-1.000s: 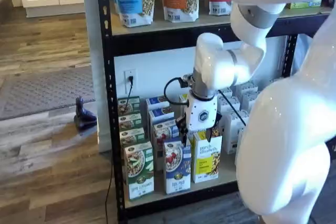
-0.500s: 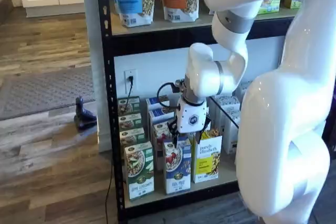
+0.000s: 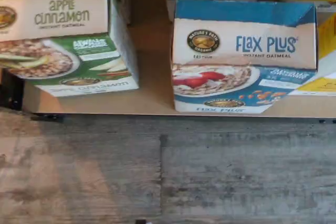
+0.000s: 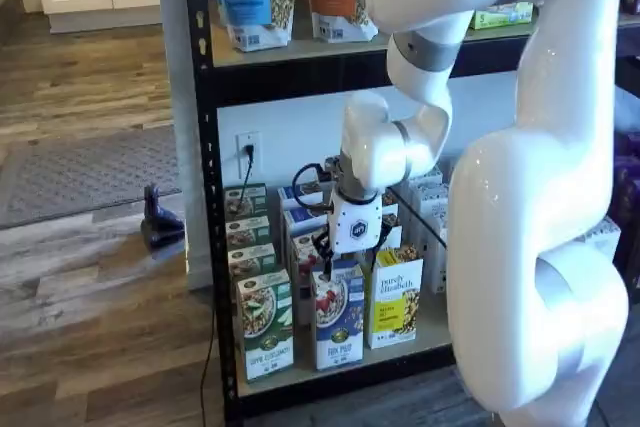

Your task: Pick up the blue and white box that is on the bottom shelf, the second box from the left

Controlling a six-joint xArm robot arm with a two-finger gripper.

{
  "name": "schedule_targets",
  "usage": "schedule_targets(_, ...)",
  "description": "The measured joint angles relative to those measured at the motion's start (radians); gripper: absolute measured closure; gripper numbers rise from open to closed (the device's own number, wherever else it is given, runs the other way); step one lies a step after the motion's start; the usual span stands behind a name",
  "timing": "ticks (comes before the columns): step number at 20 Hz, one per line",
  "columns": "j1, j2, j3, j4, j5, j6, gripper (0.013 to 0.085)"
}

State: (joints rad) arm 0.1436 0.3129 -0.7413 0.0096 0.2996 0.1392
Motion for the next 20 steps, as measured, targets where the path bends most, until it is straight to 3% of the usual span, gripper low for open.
schedule_targets(1, -0.003, 0.020, -0.018, -0.013, -0.001, 0.009, 0.0130)
schedule_targets(5, -0.014, 0.097, -0.088, 0.014, -0.003, -0.028, 0.0130)
schedule_targets(11, -0.040, 0.193, -0.188, -0.077, 0.017, 0.034, 0.0130)
schedule_targets(20, -0.072, 0.300, -0.329, -0.098, 0.049, 0.021, 0.0130)
